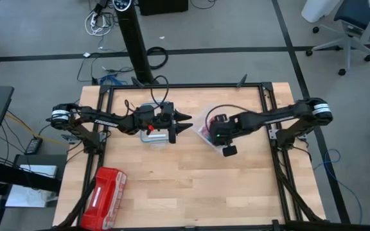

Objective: Roll bandage
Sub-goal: Close the transparent container

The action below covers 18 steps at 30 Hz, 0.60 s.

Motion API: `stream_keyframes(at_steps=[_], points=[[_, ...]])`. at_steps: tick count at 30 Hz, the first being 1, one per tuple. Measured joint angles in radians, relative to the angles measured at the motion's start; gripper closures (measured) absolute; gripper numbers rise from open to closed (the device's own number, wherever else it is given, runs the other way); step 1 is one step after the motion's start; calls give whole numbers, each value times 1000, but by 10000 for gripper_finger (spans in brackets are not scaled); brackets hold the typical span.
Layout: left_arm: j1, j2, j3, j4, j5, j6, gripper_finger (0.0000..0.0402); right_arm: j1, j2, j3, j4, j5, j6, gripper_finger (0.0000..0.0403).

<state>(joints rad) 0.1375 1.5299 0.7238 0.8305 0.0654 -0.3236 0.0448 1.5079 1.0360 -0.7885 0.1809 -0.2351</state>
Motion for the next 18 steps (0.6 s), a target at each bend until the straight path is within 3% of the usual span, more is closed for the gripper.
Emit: stream_keyframes(at_steps=[6,12,18], points=[[0,0,0,-9,3,14,208,-2,-160,10,-24,38,96,333],[0,-1,0,-94,27,141,209,10,-247,11,54,-119,312,335],[0,-108,81,-502,-36,231,209,101,-238,-27,254,-151,384,337]])
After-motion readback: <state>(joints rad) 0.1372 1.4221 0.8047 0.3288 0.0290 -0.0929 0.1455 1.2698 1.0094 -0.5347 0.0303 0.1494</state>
